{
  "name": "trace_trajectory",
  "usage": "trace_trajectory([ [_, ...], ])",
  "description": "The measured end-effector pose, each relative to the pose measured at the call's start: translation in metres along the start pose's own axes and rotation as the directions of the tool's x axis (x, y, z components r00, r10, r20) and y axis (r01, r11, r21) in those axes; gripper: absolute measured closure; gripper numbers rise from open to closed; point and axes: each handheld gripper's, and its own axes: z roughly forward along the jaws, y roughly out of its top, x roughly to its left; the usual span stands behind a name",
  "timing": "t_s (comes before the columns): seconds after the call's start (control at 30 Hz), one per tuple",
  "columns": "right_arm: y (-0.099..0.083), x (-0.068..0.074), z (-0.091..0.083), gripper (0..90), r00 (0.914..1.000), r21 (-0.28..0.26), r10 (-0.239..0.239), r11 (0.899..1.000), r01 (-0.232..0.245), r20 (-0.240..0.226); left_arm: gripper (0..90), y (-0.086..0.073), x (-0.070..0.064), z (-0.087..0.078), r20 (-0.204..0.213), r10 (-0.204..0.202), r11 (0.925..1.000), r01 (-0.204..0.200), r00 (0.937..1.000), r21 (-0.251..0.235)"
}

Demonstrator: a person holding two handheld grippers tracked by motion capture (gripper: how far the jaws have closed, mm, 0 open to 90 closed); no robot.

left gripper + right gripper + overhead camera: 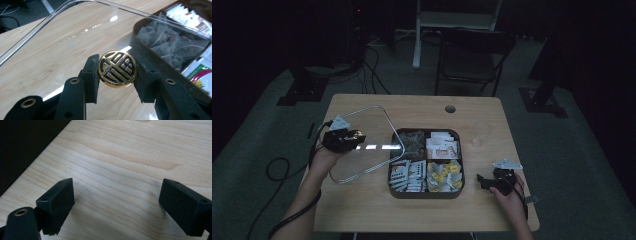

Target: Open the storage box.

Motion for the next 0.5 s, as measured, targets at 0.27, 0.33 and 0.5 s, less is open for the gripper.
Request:
trace_trajectory([
  [0.27, 0.000, 0.000, 0.000, 12.5, 1.0000, 0.000, -0.001, 1.000, 0.001, 0.000, 59.5, -0.019, 0.015, -0.009, -0.044, -0.039, 0.9992, 0.039, 0.9983, 0.002],
  [0.33, 0.000, 0.000, 0.000, 12.5, 1.0000, 0.000, 0.000, 1.000, 0.000, 0.000, 59.5, -0.023, 0.019, -0.011, -0.055, -0.048, 0.9989, 0.048, 0.9973, 0.003],
  [0.5, 0.000, 0.000, 0.000, 12.5, 1.0000, 0.000, 0.000, 1.000, 0.000, 0.000, 59.5, -0.034, 0.029, -0.014, -0.084, -0.076, 0.9970, 0.077, 0.9936, 0.006],
])
